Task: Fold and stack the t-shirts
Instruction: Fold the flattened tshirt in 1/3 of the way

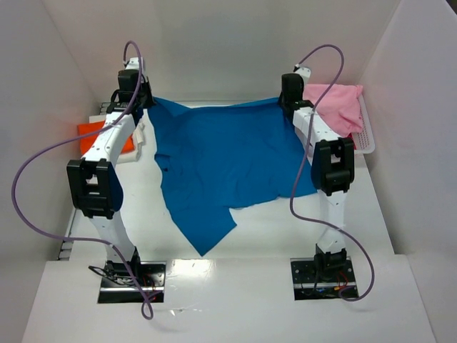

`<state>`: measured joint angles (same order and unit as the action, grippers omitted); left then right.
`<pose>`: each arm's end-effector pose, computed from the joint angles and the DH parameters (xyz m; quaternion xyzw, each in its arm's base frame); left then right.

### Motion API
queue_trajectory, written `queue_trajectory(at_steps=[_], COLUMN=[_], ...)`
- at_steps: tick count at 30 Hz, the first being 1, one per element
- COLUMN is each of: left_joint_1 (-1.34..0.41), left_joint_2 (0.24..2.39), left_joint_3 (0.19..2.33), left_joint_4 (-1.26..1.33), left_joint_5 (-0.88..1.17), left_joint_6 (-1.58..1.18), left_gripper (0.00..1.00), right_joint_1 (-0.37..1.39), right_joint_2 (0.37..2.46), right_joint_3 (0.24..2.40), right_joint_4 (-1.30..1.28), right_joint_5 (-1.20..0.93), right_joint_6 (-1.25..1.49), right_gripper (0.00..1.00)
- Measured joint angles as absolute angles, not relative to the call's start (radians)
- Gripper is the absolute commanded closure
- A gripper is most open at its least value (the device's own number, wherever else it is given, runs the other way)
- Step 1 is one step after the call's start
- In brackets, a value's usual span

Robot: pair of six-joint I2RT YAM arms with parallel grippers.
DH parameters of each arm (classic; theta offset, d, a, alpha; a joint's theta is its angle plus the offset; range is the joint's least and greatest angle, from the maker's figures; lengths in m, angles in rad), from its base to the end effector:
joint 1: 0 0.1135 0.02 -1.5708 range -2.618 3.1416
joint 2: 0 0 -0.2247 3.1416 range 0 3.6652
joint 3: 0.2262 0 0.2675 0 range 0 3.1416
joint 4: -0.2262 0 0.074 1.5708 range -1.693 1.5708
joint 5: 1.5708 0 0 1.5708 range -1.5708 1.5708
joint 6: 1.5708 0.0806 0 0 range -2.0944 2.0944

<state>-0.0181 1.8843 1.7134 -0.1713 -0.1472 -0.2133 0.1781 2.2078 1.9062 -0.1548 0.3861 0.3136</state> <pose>0.5013 0.0027 0.2904 -0.1216 0.8070 -0.0067 0.5779 0.5505 0.0682 0.2085 0.1576 0.8242 -0.0316 0.5430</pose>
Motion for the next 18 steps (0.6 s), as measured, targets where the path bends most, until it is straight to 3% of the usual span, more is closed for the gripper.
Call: queue_trajectory(at_steps=[10,18], left_joint_1=[-0.018,-0.018], left_joint_2=[1.882,1.882], left_joint_3=[1.676,1.649], left_joint_4=[-0.169,-0.181], left_joint_5=[-0.136,-0.127], left_joint_6=[-0.209,-0.208], left_gripper=[1.00,1.00], right_joint_1=[0.140,0.139], right_joint_2=[2.449,2.482], right_joint_3=[2.246,2.279], right_joint_4=[-0.251,-0.272], right_joint_5=[0.304,0.279], right_joint_6=[0.297,0.283], right_gripper=[1.00,1.00])
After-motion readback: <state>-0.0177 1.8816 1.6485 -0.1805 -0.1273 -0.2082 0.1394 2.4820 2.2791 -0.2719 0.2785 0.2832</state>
